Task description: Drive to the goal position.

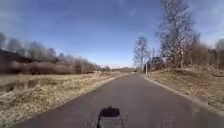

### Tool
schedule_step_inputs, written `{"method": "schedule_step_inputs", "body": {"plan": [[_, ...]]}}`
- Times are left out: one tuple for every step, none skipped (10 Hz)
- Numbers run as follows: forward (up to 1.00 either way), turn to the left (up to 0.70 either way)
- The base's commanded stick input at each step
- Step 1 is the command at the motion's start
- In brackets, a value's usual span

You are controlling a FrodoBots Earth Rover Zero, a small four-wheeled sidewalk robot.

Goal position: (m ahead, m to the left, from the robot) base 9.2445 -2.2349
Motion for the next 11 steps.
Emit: {"method": "schedule_step_inputs", "body": {"plan": [[0.85, 0.00], [0.85, 0.00], [0.85, 0.00], [0.85, 0.00], [0.85, 0.00], [0.85, 0.00], [0.85, 0.00], [0.85, 0.00], [0.85, 0.00], [0.85, 0.00], [0.85, 0.00]]}}
